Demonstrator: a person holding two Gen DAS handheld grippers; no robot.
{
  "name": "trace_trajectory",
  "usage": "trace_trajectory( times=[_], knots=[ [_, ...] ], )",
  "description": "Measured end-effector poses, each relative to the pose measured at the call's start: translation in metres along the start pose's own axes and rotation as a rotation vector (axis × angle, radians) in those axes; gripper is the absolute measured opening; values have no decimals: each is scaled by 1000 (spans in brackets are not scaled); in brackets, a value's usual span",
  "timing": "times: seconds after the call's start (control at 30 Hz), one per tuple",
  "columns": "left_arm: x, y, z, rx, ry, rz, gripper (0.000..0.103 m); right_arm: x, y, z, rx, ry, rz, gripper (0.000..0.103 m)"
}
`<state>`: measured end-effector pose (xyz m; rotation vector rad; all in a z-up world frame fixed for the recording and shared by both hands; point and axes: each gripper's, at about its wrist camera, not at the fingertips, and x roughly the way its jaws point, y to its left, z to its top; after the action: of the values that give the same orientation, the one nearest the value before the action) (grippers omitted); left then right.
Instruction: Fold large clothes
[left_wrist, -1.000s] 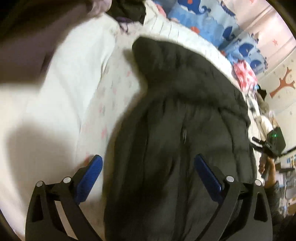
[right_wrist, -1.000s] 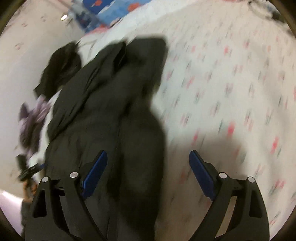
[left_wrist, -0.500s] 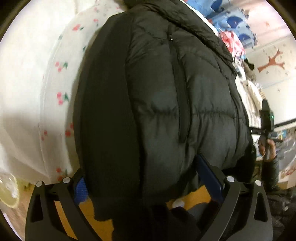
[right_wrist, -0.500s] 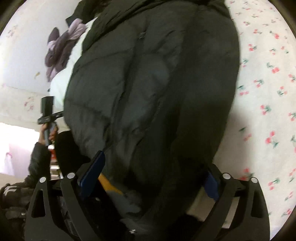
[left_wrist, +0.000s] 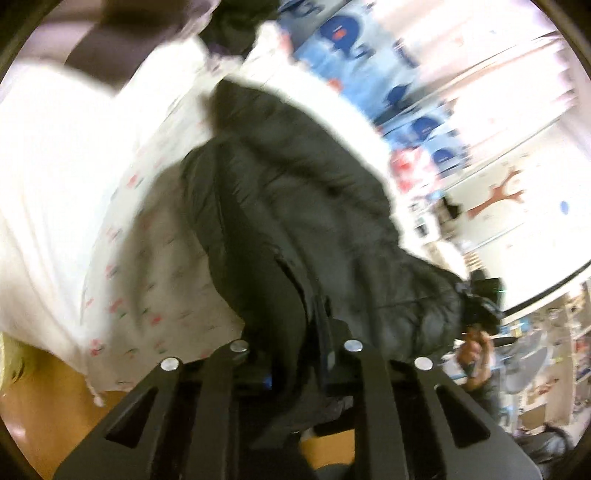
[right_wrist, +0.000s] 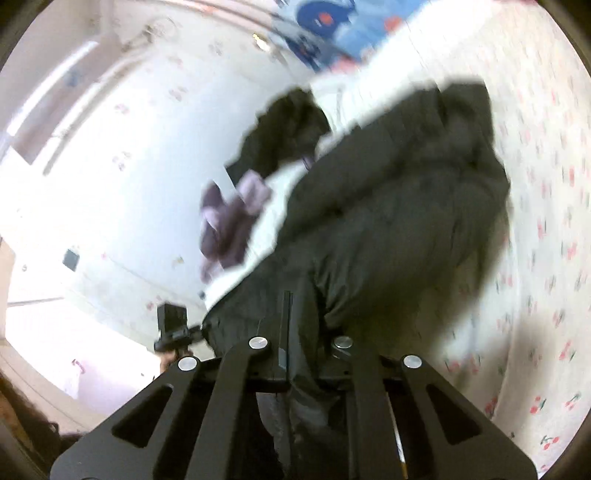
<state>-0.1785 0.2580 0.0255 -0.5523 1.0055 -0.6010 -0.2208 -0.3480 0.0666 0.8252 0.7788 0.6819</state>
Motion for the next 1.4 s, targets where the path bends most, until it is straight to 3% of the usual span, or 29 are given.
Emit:
trace_trajectory(
  times=[0.17, 0.23, 0.27, 0.3, 0.37, 0.43, 0.47, 0.5, 0.53, 0.57, 0.6, 0.63, 0.67, 0.7, 0.77, 0.83, 0.97, 1.03, 1.07, 1.13, 1.17, 1.2, 1.33, 1.4],
  knots=[
    [-41, -48, -2, 63, -53, -118, 16, -44, 48, 20, -72, -30, 17, 7],
    [-51, -57, -15, 119, -2, -125, 16, -61, 57, 10, -109, 39, -19, 10],
    [-53, -58, -23, 154, 37, -114, 16, -64, 57, 1, -138, 105, -60, 16],
    [-50, -56, -36, 203, 102, -75, 20, -65, 50, -12, -180, 195, -144, 35],
    [-44, -40, -54, 226, 177, 5, 29, -76, 15, -25, -179, 258, -349, 58],
    [-39, -16, -60, 176, 225, 131, 36, -77, -26, -22, -57, 292, -421, 58],
    [-40, -7, -56, 145, 218, 156, 36, -78, -40, -15, -4, 276, -416, 58],
    [-45, 0, -47, 117, 176, 165, 44, -77, -51, -2, 14, 229, -406, 59],
    [-48, 1, -35, 105, 119, 174, 66, -73, -57, 13, 4, 180, -400, 63],
    [-50, -1, -26, 103, 72, 180, 77, -70, -64, 29, 1, 135, -391, 74],
    [-50, -5, -10, 105, -13, 185, 98, -64, -73, 49, 8, 81, -386, 86],
    [-45, -9, 5, 107, -80, 168, 97, -52, -82, 69, 16, 50, -387, 89],
    [-39, -10, 17, 107, -98, 143, 97, -40, -94, 84, 27, 34, -385, 90],
    [-18, -10, 39, 100, -100, 103, 97, -28, -112, 101, 50, 25, -376, 90],
    [17, -7, 68, 89, -95, 105, 97, -3, -142, 128, 100, 23, -379, 90],
    [69, -2, 103, 71, -77, 170, 97, 27, -175, 148, 132, 36, -434, 90],
    [134, 37, 149, -35, -88, 251, 97, 64, -203, 165, 147, 44, -441, 90],
    [164, 55, 163, -102, -59, 238, 97, 79, -211, 170, 161, 46, -394, 90],
    [184, 65, 166, -156, -2, 190, 97, 84, -215, 169, 161, 45, -364, 87],
    [221, 60, 169, -177, 98, 118, 93, 93, -209, 167, 105, 35, -332, 48],
    [232, 46, 166, -106, 105, 135, 88, 92, -203, 167, 86, 29, -336, 24],
    [238, 34, 165, -61, 113, 133, 78, 92, -196, 171, 59, 13, -335, 16],
    [227, -18, 160, 21, 69, 110, 37, 65, -146, 179, -38, -68, -302, 10],
    [205, -45, 162, 50, 0, 66, 32, 44, -118, 186, -80, -115, -273, 10]
  ],
)
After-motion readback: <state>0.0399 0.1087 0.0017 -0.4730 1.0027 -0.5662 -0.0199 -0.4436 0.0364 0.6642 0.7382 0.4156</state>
